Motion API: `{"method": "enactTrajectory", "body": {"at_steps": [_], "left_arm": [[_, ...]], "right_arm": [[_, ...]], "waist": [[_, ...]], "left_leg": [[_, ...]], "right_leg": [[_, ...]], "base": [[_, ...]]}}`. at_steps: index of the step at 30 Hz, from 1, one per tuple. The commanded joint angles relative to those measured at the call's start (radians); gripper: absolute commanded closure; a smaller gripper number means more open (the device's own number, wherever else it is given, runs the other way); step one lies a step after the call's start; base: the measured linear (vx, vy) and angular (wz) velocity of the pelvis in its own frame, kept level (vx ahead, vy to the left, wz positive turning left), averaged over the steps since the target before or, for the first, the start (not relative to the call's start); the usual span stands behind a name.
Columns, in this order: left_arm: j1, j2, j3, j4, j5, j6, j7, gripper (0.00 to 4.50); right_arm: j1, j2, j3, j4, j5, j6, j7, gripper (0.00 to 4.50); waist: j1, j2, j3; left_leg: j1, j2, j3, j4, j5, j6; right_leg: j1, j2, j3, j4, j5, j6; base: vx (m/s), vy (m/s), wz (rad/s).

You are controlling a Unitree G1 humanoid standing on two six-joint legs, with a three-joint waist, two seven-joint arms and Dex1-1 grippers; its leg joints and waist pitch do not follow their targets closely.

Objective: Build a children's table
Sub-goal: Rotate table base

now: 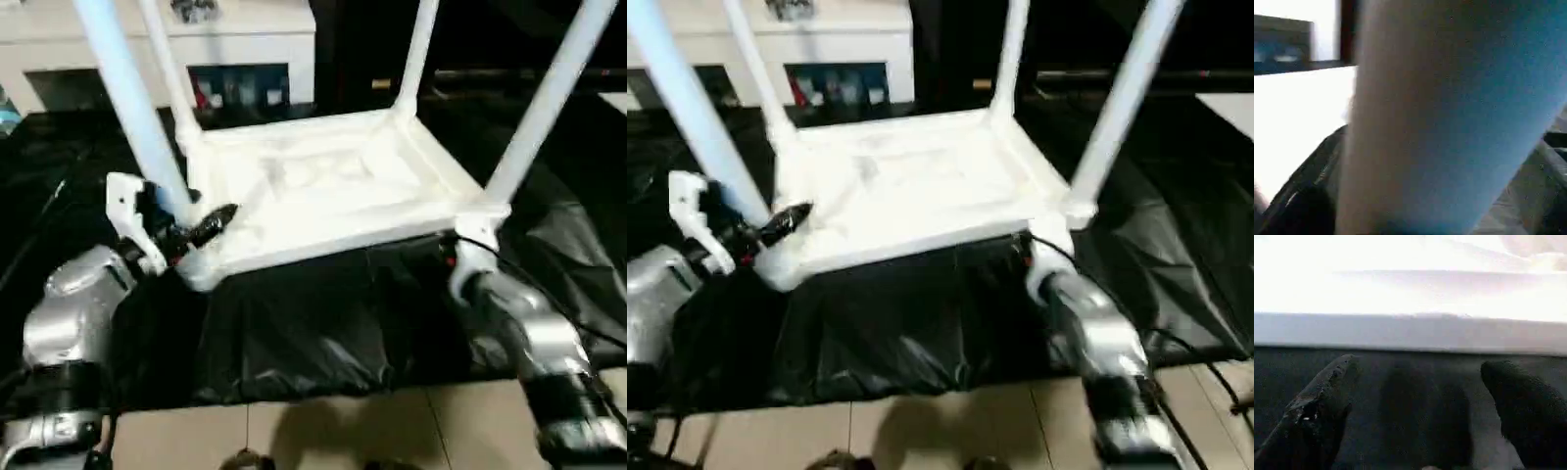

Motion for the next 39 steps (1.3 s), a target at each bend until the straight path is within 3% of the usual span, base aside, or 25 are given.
{"method": "enactTrajectory", "body": {"at_steps": [1,3,4,6,8,9,10,11,14,18,21,29,30,32,39], "left_arm": [[-0.002,0.031,-0.038,-0.018,-0.055,0.075,-0.122,0.0],[0.02,0.054,-0.068,-0.055,-0.085,0.102,-0.211,0.0],[0.023,0.059,-0.079,-0.06,-0.09,0.104,-0.235,0.0],[0.032,0.065,-0.119,-0.095,-0.115,0.157,-0.273,0.0],[0.053,0.068,-0.16,-0.17,-0.157,0.218,-0.295,0.0],[0.058,0.067,-0.168,-0.186,-0.165,0.226,-0.296,0.0],[0.073,0.066,-0.186,-0.233,-0.187,0.251,-0.296,0.0],[0.073,0.066,-0.186,-0.233,-0.187,0.251,-0.296,0.0],[0.099,0.066,-0.216,-0.328,-0.231,0.311,-0.303,0.0],[0.107,0.049,-0.238,-0.41,-0.262,0.361,-0.284,0.0],[0.096,0.026,-0.259,-0.459,-0.297,0.397,-0.25,0.0],[0.05,-0.021,-0.3,-0.485,-0.324,0.443,-0.223,0.0],[0.029,-0.051,-0.315,-0.477,-0.32,0.442,-0.215,0.0],[0.005,-0.081,-0.334,-0.466,-0.32,0.439,-0.207,0.0],[-0.068,-0.196,-0.394,-0.404,-0.284,0.39,-0.154,0.0]], "right_arm": [[-0.033,0.0,0.001,0.07,-0.018,-0.028,0.003,0.05],[-0.078,0.004,0.008,0.153,-0.028,-0.053,0.011,0.05],[-0.093,0.004,0.009,0.183,-0.033,-0.064,0.015,0.05],[-0.135,0.007,0.017,0.268,-0.053,-0.096,0.027,0.05],[-0.169,0.016,0.022,0.33,-0.069,-0.121,0.033,0.05],[-0.173,0.017,0.024,0.336,-0.071,-0.124,0.034,0.05],[-0.182,0.023,0.03,0.347,-0.075,-0.129,0.038,0.05],[-0.182,0.023,0.03,0.347,-0.075,-0.129,0.038,0.05],[-0.207,0.042,0.047,0.387,-0.084,-0.155,0.044,0.05],[-0.248,0.082,0.061,0.47,-0.11,-0.211,0.07,0.05],[-0.266,0.128,0.091,0.503,-0.125,-0.237,0.114,0.05],[-0.292,0.183,0.117,0.568,-0.154,-0.28,0.132,0.05],[-0.298,0.197,0.116,0.582,-0.157,-0.292,0.141,0.05],[-0.3,0.21,0.118,0.59,-0.157,-0.305,0.16,0.05],[-0.297,0.24,0.118,0.605,-0.152,-0.345,0.198,0.05]], "waist": [[-0.001,0.007,-0.079],[0.0,0.004,-0.079],[0.005,0.006,-0.081],[0.004,-0.005,-0.08],[0.005,0.0,-0.078],[0.004,-0.002,-0.074],[0.001,-0.014,-0.074],[0.001,-0.011,-0.073],[-0.01,-0.011,-0.067],[-0.026,-0.021,-0.065],[-0.029,-0.021,-0.065],[-0.044,-0.026,-0.066],[-0.047,-0.032,-0.066],[-0.047,-0.029,-0.066],[-0.057,-0.036,-0.07]], "left_leg": [[0.032,0.062,-0.035,-0.079,-0.269,-0.038],[0.028,0.064,-0.033,-0.077,-0.219,-0.025],[0.032,0.065,-0.027,-0.073,-0.183,-0.014],[0.026,0.066,-0.024,-0.071,-0.15,0.003],[0.028,0.07,-0.025,-0.07,-0.177,-0.001],[0.027,0.07,-0.024,-0.073,-0.195,-0.005],[0.027,0.071,-0.022,-0.073,-0.203,-0.005],[0.024,0.072,-0.026,-0.074,-0.209,-0.009],[0.03,0.071,-0.027,-0.076,-0.262,-0.025],[0.027,0.069,-0.032,-0.076,-0.284,-0.033],[0.028,0.069,-0.031,-0.076,-0.277,-0.03],[0.03,0.069,-0.031,-0.076,-0.297,-0.04],[0.028,0.069,-0.032,-0.077,-0.301,-0.04],[0.029,0.07,-0.032,-0.075,-0.299,-0.041],[0.02,0.07,-0.032,-0.071,-0.254,-0.015]], "right_leg": [[0.03,-0.06,0.045,-0.055,-0.207,-0.225],[0.036,-0.059,0.044,-0.047,-0.153,-0.246],[0.035,-0.057,0.044,-0.044,-0.111,-0.258],[0.042,-0.057,0.043,-0.039,-0.087,-0.271],[0.043,-0.065,0.045,-0.042,-0.143,-0.275],[0.042,-0.063,0.045,-0.048,-0.182,-0.266],[0.042,-0.063,0.046,-0.049,-0.197,-0.264],[0.046,-0.067,0.047,-0.046,-0.213,-0.261],[0.039,-0.063,0.05,-0.059,-0.312,-0.231],[0.039,-0.066,0.051,-0.064,-0.369,-0.216],[0.038,-0.062,0.052,-0.062,-0.356,-0.213],[0.036,-0.058,0.052,-0.059,-0.331,-0.226],[0.037,-0.059,0.052,-0.06,-0.334,-0.225],[0.038,-0.06,0.052,-0.061,-0.332,-0.223],[0.048,-0.06,0.051,-0.054,-0.25,-0.25]], "base": [[0.0,0.0,0.0],[0.0,0.0,0.0],[0.0,0.0,0.0],[0.0,0.0,0.0],[0.0,0.0,0.0],[0.0,0.0,0.0],[0.0,0.0,0.0],[0.0,0.0,0.0],[0.0,0.0,0.0],[0.0,0.0,0.0],[0.0,0.0,0.0],[0.0,0.0,0.0],[0.0,0.0,0.0],[0.0,0.0,0.0],[0.0,0.0,0.0]]}}
